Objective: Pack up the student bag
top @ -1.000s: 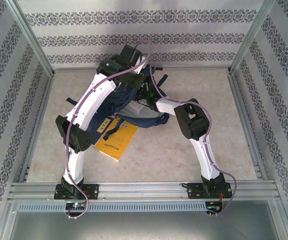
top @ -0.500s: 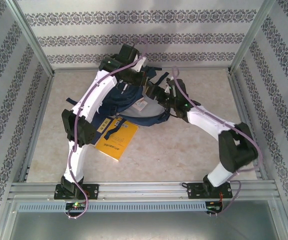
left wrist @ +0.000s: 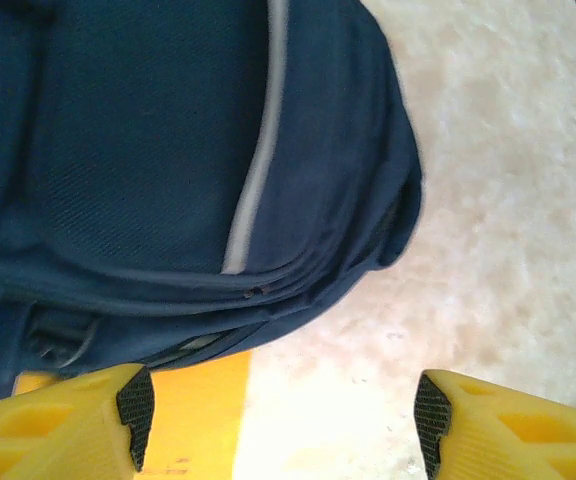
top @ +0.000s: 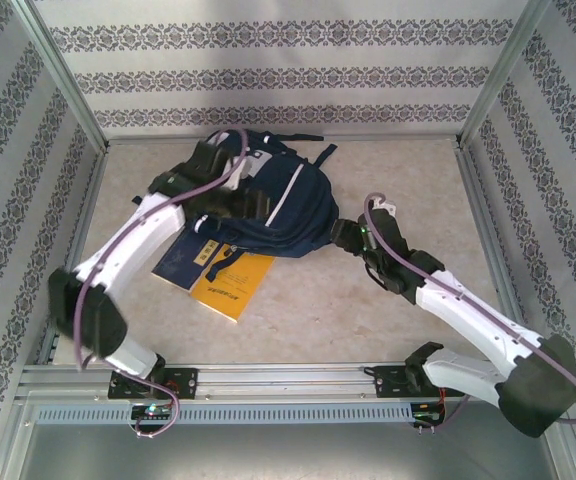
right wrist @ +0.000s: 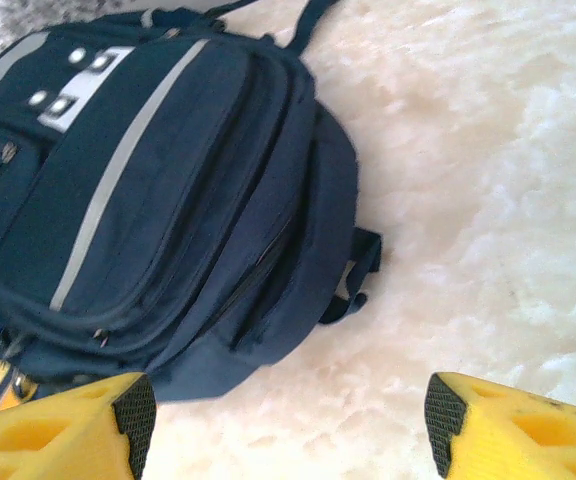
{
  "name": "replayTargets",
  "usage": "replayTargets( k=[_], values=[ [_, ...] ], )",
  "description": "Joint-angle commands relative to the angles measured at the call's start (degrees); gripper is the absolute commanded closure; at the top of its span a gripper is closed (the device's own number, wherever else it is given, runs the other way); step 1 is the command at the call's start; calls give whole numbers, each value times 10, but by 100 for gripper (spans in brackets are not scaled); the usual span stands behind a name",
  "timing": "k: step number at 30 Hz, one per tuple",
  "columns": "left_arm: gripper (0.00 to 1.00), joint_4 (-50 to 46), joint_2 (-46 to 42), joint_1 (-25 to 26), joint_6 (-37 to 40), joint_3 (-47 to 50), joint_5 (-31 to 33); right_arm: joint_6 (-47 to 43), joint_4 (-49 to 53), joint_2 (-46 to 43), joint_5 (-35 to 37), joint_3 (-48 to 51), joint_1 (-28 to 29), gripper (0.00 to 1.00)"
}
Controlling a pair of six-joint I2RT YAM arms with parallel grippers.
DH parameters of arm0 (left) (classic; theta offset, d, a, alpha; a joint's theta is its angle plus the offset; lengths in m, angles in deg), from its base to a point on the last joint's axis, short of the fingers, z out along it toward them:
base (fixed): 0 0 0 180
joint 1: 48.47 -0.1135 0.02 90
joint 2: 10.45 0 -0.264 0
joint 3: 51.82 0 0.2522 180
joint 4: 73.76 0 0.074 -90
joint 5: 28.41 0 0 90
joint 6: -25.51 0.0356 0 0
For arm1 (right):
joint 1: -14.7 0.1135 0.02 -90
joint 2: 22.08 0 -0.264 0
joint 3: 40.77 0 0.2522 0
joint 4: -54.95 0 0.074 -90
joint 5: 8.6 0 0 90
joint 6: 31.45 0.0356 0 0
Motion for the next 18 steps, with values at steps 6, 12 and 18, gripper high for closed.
replayTargets(
  k=[6,12,18],
  values=[
    [28,121,-41,-3,-101,254,10,-31,10,12,-25,25,70,27],
    [26,127,-11,24,-87,281,45,-20,0,10,-34,46,74,27],
    [24,131,85,91,-99,282,64,-27,10,-7,-37,44,74,27]
  ],
)
